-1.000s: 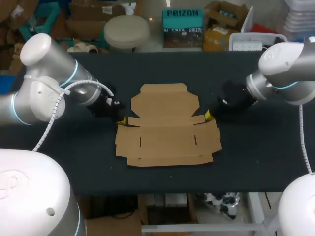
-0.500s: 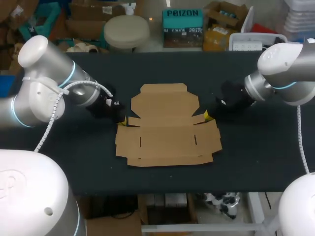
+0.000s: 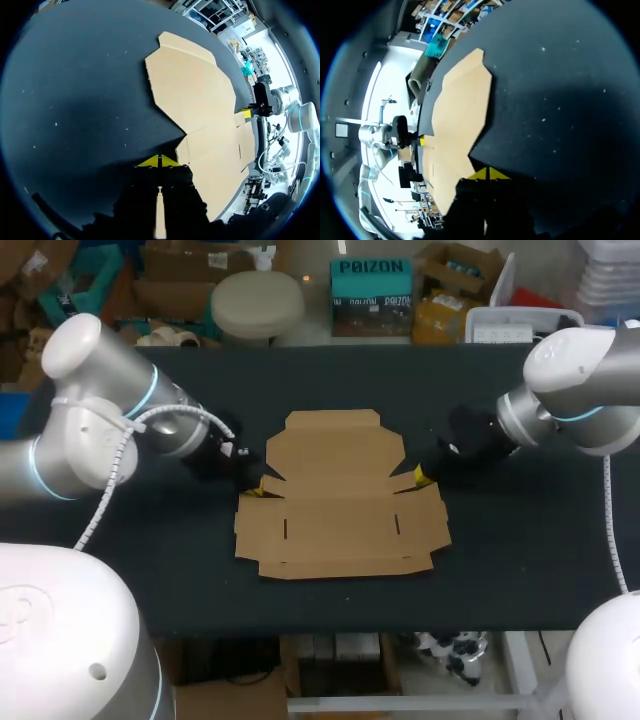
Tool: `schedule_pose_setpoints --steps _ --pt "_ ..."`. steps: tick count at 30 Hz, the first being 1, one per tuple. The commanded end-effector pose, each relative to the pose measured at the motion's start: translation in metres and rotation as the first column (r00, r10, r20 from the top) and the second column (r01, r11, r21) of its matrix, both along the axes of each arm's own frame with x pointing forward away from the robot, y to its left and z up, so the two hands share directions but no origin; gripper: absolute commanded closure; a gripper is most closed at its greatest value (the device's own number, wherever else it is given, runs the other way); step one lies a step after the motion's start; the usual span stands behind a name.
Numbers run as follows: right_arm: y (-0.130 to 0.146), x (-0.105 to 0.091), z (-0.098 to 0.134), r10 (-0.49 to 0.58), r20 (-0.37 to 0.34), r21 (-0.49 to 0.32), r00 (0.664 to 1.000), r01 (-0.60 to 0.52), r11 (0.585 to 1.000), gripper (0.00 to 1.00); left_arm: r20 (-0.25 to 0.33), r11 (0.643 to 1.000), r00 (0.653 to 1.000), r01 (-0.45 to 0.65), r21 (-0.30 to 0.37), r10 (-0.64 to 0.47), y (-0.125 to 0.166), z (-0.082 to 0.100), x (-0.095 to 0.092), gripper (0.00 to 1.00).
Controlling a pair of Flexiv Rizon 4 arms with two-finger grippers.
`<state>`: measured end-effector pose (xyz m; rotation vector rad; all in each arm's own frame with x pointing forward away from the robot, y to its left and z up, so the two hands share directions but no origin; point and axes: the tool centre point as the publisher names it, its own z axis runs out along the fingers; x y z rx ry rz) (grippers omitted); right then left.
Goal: Assemble the packaging by folding the flat box into shape, placing the metal phone stand inside, and closing the box properly
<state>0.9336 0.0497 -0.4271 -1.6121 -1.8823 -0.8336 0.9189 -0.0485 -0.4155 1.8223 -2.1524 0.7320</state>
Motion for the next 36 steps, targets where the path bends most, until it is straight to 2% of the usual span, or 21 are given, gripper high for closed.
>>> schedule_pose_setpoints --steps 1,9,18,23,36 --pt "-0.002 0.001 0.001 0.003 -0.001 0.009 1.000 -0.003 1.000 1.00 0.002 1.000 1.000 0.003 0.005 -0.003 -0.003 0.000 0.000 1.00" --pt "0.002 0.000 0.005 -0.001 0.005 0.006 1.000 0.001 1.000 1.00 0.009 1.000 1.000 0.007 0.014 -0.007 -0.006 0.002 0.000 1.00" --pt "0.008 -0.005 0.011 -0.046 0.019 -0.049 0.999 0.047 0.998 1.00 0.011 1.000 1.000 0.001 0.028 -0.002 -0.007 0.002 0.000 1.00" --pt "0.010 -0.006 0.013 -0.055 0.016 -0.052 0.998 0.056 0.997 1.00 0.012 0.999 1.000 -0.002 0.034 0.001 -0.009 0.002 0.000 1.00" --pt "0.018 -0.002 0.015 -0.063 0.004 -0.072 0.998 0.063 0.995 1.00 0.023 0.996 1.000 -0.018 0.093 0.016 -0.015 0.010 0.000 1.00"
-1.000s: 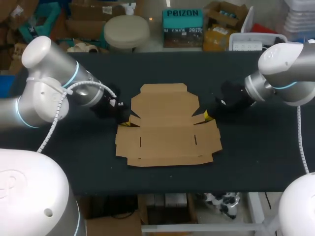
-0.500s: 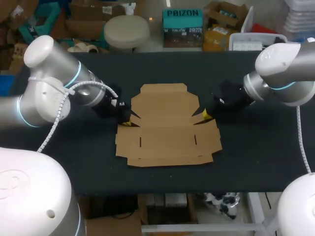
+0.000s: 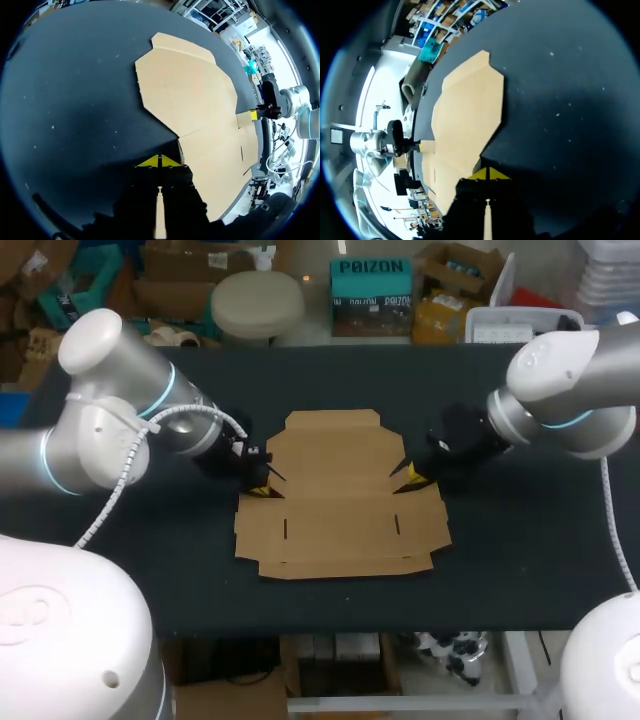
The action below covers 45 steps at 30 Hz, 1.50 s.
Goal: Assemble the packaging by folding the flat box into shape, placing the metal phone stand inside, and closing the box properly
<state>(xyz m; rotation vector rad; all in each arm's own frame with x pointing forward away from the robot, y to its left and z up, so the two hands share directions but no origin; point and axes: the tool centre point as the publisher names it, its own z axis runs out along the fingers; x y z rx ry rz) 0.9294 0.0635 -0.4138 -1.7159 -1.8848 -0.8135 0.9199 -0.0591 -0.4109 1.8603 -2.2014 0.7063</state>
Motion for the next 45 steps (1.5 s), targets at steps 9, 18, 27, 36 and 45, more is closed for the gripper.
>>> schedule_pose_setpoints --steps 9,18,27,36,45 --pt "0.010 0.001 0.008 -0.008 -0.004 -0.053 1.000 0.008 0.999 1.00 0.000 0.997 1.000 -0.013 0.081 0.014 -0.008 0.012 -0.003 1.00" --pt "0.017 -0.003 0.012 -0.023 0.004 -0.096 1.000 0.023 0.995 1.00 0.012 0.994 1.000 -0.020 0.108 0.019 -0.012 0.013 -0.006 1.00" --pt "0.025 -0.004 0.011 -0.023 0.009 -0.121 1.000 0.024 0.992 1.00 0.031 0.993 0.999 -0.017 0.120 0.014 -0.017 0.015 -0.010 1.00" --pt "0.034 -0.007 0.011 -0.020 0.014 -0.156 1.000 0.022 0.987 1.00 0.052 0.993 0.999 0.002 0.117 -0.009 -0.024 0.019 -0.011 1.00" --pt "0.038 -0.010 0.012 -0.019 0.021 -0.190 1.000 0.023 0.982 1.00 0.059 0.988 0.998 0.016 0.153 -0.025 -0.034 0.018 -0.007 1.00"
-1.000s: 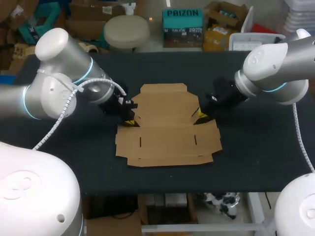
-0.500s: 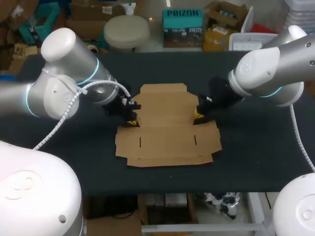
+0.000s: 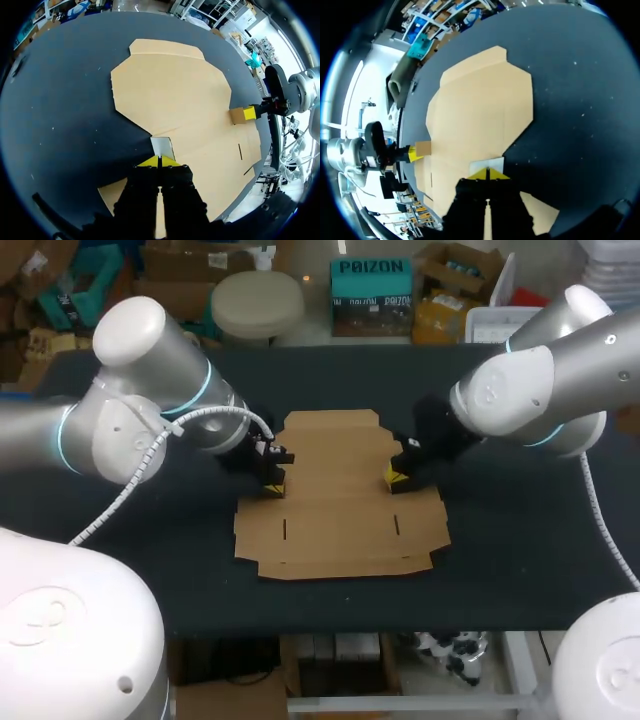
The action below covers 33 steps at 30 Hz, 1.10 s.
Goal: Assemble the packaging by folding the flat box into shape, placing the metal phone stand inside, and closing the box properly
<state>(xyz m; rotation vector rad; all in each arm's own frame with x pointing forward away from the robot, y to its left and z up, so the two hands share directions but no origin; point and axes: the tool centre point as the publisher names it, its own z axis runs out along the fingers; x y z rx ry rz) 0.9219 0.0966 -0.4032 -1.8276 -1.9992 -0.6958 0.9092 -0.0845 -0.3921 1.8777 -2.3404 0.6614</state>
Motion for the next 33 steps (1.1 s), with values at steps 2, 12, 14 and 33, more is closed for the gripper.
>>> schedule_pose_setpoints --steps 2,12,14,33 --pt "0.007 -0.003 0.001 -0.005 0.004 -0.041 1.000 0.005 0.999 1.00 0.003 0.998 1.000 -0.005 0.056 0.005 -0.011 -0.002 0.005 1.00" --pt "0.009 -0.006 -0.003 -0.019 0.003 -0.097 1.000 0.019 0.995 1.00 0.003 0.997 1.000 0.005 0.079 -0.005 -0.014 -0.005 0.009 1.00" --pt "0.010 -0.006 -0.004 -0.021 0.005 -0.107 1.000 0.021 0.994 1.00 0.003 0.997 1.000 0.009 0.080 -0.009 -0.014 -0.006 0.010 1.00" --pt "0.019 -0.006 -0.016 -0.015 -0.005 -0.173 1.000 0.014 0.985 1.00 -0.001 0.994 0.999 0.038 0.105 -0.038 -0.031 -0.011 0.016 1.00"
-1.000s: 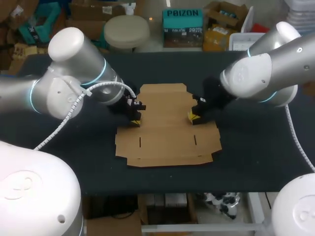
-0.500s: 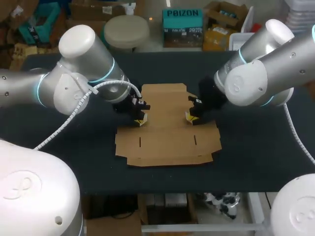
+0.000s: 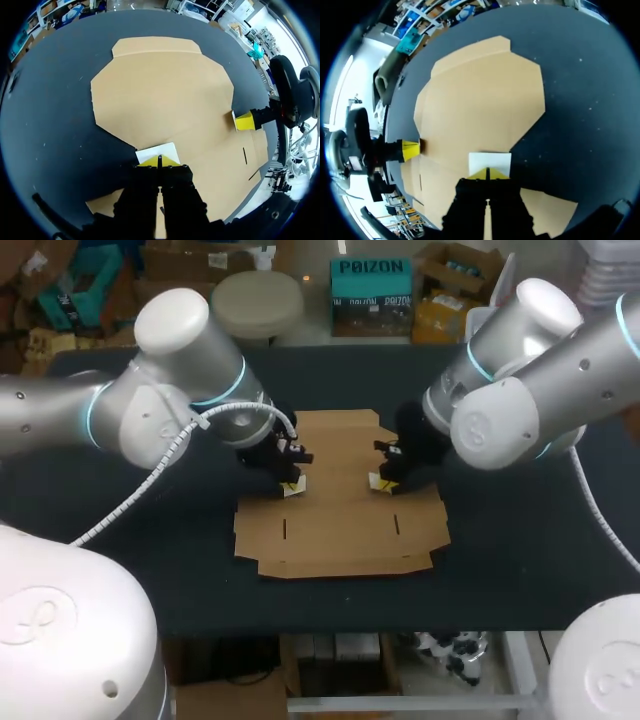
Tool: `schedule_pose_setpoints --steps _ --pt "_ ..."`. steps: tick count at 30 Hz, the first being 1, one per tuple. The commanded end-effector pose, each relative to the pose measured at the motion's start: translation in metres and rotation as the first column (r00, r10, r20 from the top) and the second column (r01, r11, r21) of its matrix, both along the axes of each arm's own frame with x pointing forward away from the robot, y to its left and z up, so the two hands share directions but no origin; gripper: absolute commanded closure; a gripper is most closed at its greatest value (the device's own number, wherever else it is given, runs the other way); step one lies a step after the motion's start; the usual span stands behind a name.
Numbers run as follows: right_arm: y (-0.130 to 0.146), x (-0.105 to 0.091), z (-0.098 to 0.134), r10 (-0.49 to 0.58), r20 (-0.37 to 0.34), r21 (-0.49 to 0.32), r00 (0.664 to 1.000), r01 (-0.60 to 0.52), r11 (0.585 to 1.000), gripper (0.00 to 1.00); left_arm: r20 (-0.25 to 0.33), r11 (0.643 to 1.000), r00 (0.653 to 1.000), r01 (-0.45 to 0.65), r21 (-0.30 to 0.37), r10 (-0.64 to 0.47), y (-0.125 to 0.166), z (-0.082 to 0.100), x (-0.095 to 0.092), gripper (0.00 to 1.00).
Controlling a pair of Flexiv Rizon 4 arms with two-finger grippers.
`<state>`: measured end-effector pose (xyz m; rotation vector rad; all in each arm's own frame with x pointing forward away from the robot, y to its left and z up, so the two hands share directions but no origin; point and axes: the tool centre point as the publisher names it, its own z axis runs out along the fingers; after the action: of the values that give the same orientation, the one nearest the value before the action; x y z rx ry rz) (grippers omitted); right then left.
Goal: Assemble the packaging by folding the flat box into shape, placing the metal phone stand inside, and closing the box properly
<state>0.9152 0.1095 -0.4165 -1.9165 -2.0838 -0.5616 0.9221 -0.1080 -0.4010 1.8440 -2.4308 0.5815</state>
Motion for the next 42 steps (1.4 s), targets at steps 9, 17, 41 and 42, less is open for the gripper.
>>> schedule_pose_setpoints --steps 9,17,41,42 --pt "0.009 0.002 -0.012 -0.003 -0.012 -0.070 1.000 0.002 0.998 1.00 -0.007 0.998 1.000 -0.011 0.054 0.011 -0.012 -0.011 0.005 1.00" --pt "0.009 0.002 -0.021 -0.009 -0.030 -0.089 1.000 0.006 0.996 1.00 -0.026 0.996 0.999 -0.031 0.079 0.033 -0.012 -0.021 0.003 1.00" --pt "-0.034 0.007 0.018 -0.048 -0.014 0.037 0.999 0.048 0.998 1.00 0.013 0.993 0.996 -0.092 0.076 0.091 0.016 0.028 0.003 1.00" --pt "-0.037 0.008 0.017 -0.050 -0.018 0.049 0.999 0.051 0.997 1.00 0.011 0.993 0.996 -0.094 0.076 0.093 0.018 0.028 0.003 1.00"
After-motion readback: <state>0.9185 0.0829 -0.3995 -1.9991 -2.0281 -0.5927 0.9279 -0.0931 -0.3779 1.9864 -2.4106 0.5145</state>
